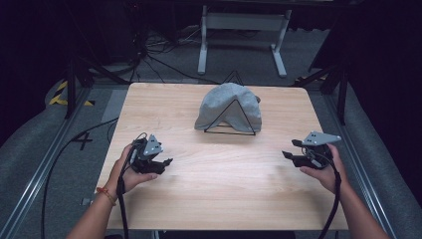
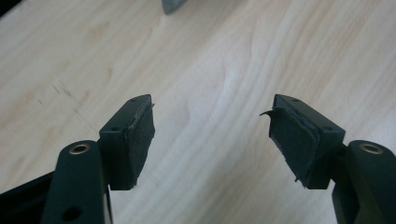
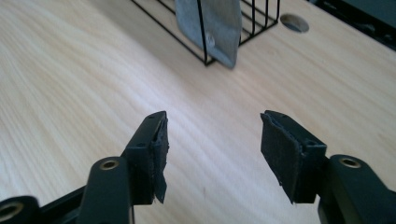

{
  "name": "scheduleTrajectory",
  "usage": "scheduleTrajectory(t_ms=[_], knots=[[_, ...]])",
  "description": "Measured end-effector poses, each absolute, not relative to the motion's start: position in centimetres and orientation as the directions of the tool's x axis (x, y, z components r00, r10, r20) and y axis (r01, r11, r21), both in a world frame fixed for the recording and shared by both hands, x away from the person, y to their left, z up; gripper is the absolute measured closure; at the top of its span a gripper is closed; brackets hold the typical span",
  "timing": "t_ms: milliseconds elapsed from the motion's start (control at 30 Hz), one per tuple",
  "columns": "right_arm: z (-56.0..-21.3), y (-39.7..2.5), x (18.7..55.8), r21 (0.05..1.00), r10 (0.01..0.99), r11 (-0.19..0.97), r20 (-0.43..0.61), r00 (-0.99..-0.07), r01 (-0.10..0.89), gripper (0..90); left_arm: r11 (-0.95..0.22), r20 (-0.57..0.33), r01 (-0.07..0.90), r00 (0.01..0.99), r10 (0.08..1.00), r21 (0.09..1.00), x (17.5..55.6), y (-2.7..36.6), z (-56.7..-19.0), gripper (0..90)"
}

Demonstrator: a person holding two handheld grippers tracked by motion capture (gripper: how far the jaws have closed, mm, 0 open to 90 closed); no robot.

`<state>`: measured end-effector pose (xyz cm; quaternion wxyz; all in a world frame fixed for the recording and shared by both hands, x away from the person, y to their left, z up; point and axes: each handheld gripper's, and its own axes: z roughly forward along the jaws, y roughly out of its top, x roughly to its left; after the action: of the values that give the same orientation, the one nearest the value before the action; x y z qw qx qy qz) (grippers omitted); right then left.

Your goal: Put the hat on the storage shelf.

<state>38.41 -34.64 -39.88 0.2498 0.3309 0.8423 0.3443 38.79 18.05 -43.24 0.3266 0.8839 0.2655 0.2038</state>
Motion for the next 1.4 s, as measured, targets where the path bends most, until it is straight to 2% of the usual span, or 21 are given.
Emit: scheduleTrajectory(t_ms=[200,400,700,800,967,1400], knots=[[-41.7,-36.2,36.4,0.743,0.75,0.524,-0.17,-0.639,0.417,35.0,-0.661,0.153,0.368,0.791,0.592,0.654,37.4,19.2,-45.3,25.1],[-43.6,-38.1,34.8,0.748,0.797,0.468,-0.126,-0.591,0.471,32.9,-0.653,0.103,0.396,0.803,0.588,0.646,36.4,20.6,-46.5,23.7],[-46.2,-40.5,33.1,0.735,0.843,0.397,-0.054,-0.536,0.55,27.6,-0.547,-0.021,0.456,0.781,0.625,0.702,36.1,22.1,-47.9,19.8],[-46.7,-41.1,32.6,0.752,0.851,0.361,-0.024,-0.525,0.551,26.4,-0.527,-0.017,0.451,0.771,0.636,0.72,36.0,22.2,-48.2,17.0],[-46.7,-41.1,32.5,0.745,0.846,0.375,-0.031,-0.532,0.552,22.1,-0.529,-0.017,0.455,0.769,0.639,0.717,36.0,22.2,-48.2,16.4],[-46.7,-41.1,32.5,0.744,0.841,0.378,-0.026,-0.541,0.551,21.3,-0.527,-0.014,0.463,0.76,0.649,0.713,35.9,22.4,-48.1,16.1]])
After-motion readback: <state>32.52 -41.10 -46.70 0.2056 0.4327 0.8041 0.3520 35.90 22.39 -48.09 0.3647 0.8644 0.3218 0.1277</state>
